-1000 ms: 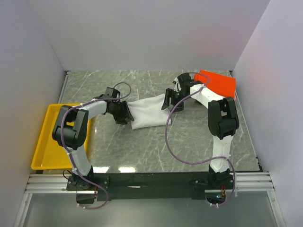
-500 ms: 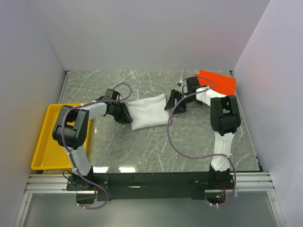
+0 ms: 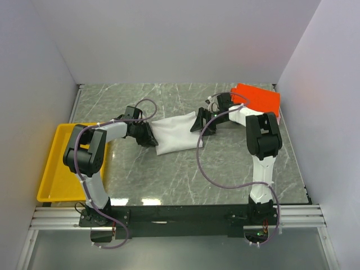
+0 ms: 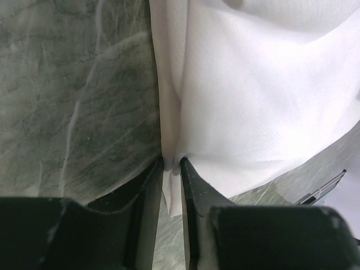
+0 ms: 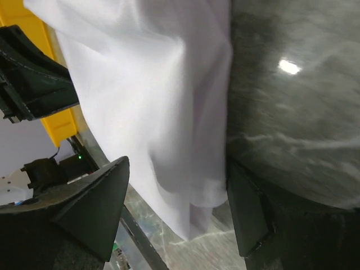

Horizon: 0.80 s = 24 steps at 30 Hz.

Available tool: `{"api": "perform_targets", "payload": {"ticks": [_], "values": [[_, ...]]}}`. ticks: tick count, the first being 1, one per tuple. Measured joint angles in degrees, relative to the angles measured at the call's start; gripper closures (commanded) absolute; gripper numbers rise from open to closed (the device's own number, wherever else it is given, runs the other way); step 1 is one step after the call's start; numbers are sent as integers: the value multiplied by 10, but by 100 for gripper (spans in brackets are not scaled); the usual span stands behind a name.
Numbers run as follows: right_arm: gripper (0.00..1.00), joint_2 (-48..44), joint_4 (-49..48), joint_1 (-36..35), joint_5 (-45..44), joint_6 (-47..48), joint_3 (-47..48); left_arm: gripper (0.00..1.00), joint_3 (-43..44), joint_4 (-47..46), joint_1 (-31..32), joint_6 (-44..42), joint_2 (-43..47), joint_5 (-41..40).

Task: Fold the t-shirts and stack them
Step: Neatly place the folded tshirt to the corner

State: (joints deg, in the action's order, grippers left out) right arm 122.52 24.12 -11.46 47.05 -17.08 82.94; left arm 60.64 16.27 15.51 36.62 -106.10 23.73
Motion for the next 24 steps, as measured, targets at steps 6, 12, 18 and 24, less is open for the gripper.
{"api": "perform_targets", "payload": {"ticks": [6, 12, 18, 24], "values": [[26, 9, -19, -31, 2, -12, 7, 73, 0, -2, -1, 0, -2, 4], [41, 26, -30, -52, 5, -21, 23, 75, 0, -3, -1, 0, -2, 6], [67, 40, -40, -58, -4, -37, 26, 73, 0, -6, -1, 0, -4, 10], [100, 44, -40, -68, -31, -46, 31, 49, 5, -10, 0, 0, -5, 24]]}}
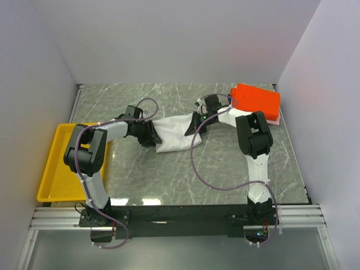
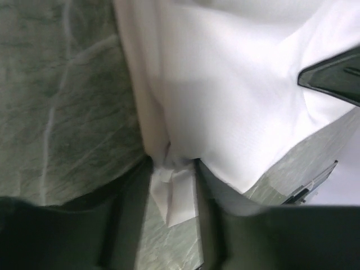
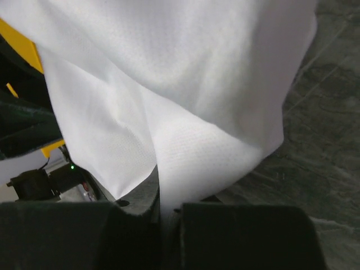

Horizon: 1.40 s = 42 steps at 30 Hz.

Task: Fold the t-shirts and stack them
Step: Neatly place the folded tshirt to the corner

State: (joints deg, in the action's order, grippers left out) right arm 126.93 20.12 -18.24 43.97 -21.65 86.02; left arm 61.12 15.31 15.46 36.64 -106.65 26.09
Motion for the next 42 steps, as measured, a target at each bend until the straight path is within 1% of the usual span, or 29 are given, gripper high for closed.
{"api": "perform_targets", "payload": {"ticks": [2, 3, 6, 9, 16, 27, 33, 42], "values": [[100, 0, 6, 0, -8, 1, 5, 42, 4, 0, 1, 0, 0, 6], [100, 0, 12, 0, -14, 1, 9, 36, 8, 2, 2, 0, 0, 8], [100, 0, 38, 1, -38, 14, 28, 29, 15, 5, 5, 0, 2, 10], [100, 0, 87, 4, -69, 40, 67, 26, 20, 14, 6, -4, 5, 3], [100, 0, 222, 37, -141, 122, 191, 24, 27, 33, 5, -16, 11, -18], [100, 0, 377, 86, -275, 182, 304, 24, 26, 33, 3, -17, 11, -18], [100, 0, 422, 111, -323, 195, 365, 24, 22, 27, 1, -17, 11, -13], [100, 0, 465, 149, -348, 196, 426, 24, 18, 21, -1, -17, 11, -5]]}}
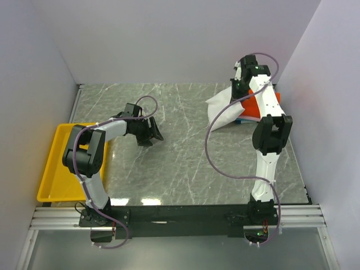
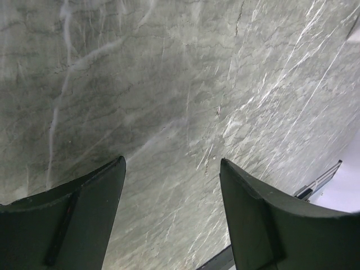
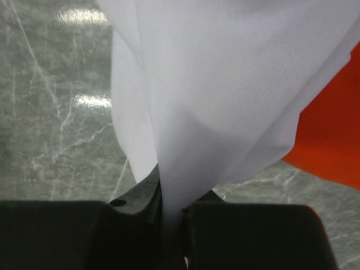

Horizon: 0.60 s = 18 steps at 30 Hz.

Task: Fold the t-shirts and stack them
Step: Neatly place the folded tshirt to the corner

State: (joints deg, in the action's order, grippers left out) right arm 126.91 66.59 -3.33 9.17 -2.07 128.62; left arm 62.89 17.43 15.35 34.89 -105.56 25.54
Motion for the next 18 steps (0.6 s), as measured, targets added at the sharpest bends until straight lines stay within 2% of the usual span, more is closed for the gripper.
{"api": "perform_targets", "payload": {"ticks": [10, 18], "values": [[100, 0, 5, 28, 27, -20, 75, 25, -19, -25, -2, 0, 9, 5], [100, -12, -3, 64, 97, -52, 93, 25, -33, -42, -3, 3, 16, 6]]}}
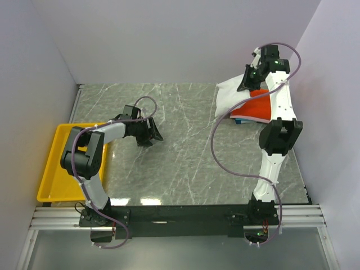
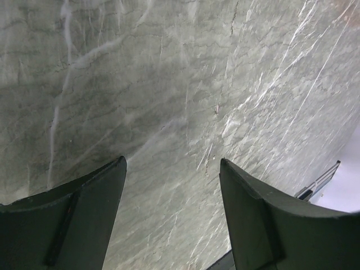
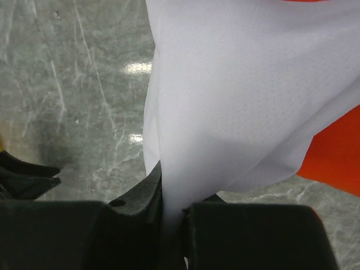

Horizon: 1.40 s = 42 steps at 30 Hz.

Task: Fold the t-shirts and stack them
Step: Neatly place the folded tshirt to the corner

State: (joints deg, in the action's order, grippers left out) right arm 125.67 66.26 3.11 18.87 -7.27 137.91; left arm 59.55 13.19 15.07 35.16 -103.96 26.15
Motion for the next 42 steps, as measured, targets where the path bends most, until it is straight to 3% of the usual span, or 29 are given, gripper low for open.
{"api": "perform_targets", "payload": {"ticks": [19, 42], "values": [[100, -11, -22, 87, 97, -16, 3, 25, -8, -10, 0, 0, 4, 1], [100, 8, -22, 140, 79, 25, -22, 25, -7, -9, 0, 0, 5, 0]]}}
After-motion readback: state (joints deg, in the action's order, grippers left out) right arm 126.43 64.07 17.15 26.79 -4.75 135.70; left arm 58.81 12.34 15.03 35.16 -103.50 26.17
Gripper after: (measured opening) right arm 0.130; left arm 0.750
